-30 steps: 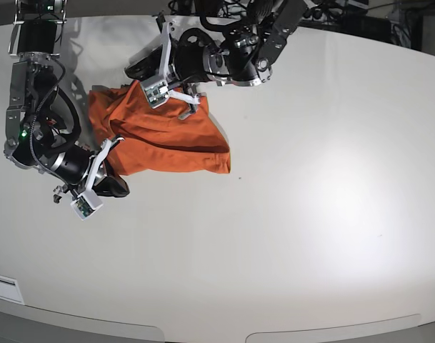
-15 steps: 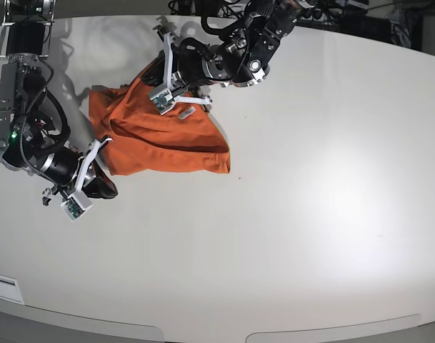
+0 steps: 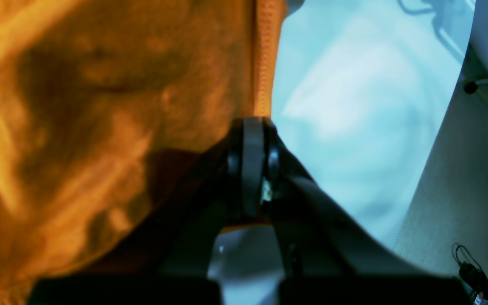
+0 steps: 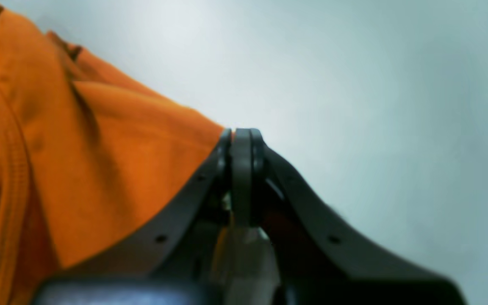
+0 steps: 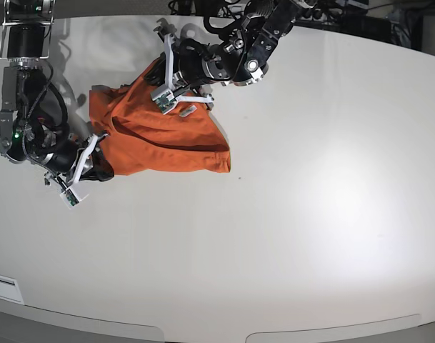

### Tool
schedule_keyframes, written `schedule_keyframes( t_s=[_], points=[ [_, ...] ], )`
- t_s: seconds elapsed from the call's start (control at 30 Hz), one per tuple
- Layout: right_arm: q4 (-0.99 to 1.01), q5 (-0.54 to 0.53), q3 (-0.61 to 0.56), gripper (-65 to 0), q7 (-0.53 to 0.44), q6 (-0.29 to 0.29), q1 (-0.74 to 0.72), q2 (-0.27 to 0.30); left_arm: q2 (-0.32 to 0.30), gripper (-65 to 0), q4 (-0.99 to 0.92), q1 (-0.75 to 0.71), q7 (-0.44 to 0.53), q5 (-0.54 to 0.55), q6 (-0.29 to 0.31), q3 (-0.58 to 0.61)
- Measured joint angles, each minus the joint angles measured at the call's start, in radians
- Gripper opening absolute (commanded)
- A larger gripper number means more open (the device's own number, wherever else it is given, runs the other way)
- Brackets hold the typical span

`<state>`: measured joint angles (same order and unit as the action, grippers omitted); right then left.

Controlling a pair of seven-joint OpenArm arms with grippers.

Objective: Fold the T-shirt properly
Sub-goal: 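Pull the bundle with both grippers to flatten it, then release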

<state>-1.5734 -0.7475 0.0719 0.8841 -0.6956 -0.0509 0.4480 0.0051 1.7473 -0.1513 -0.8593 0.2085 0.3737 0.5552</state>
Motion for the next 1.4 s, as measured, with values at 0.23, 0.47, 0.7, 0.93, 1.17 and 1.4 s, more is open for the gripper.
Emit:
schedule_keyframes(
  t_s=[0.23, 0.47, 0.7, 0.93, 1.17, 1.4],
  points=[
    [0.002, -0.035, -0.013, -65.0, -0.037, 0.0, -0.004, 0.001, 0.0, -65.0, 0.0, 0.002, -0.003, -0.003, 0.0, 0.0],
    [0.002, 0.167, -0.188, -65.0, -0.122, 0.002, -0.008, -0.002, 0.0, -65.0, 0.0, 0.008, -0.007, -0.004, 0.0, 0.0],
    [0.059, 0.24, -0.195, -65.0, -0.163, -0.005, -0.011, 0.021, -0.009, -65.0, 0.002, 0.013, -0.026, -0.003, 0.0, 0.001],
    [0.071, 0.195, -0.191, -65.0, -0.201, -0.005, 0.058, 0.084, -0.137, -65.0, 0.065, 0.017, -0.006, 0.026, 0.001, 0.002],
    [0.067, 0.189, -0.186, -65.0, -0.231, 0.003, 0.101, 0.084, -0.259, -65.0, 0.078, 0.063, 0.028, 0.051, 0.009, 0.005],
    [0.066, 0.188, -0.186, -65.0, -0.226, 0.002, 0.101, 0.086, -0.362, -65.0, 0.077, 0.175, 0.019, 0.003, -0.026, 0.006]
  ],
)
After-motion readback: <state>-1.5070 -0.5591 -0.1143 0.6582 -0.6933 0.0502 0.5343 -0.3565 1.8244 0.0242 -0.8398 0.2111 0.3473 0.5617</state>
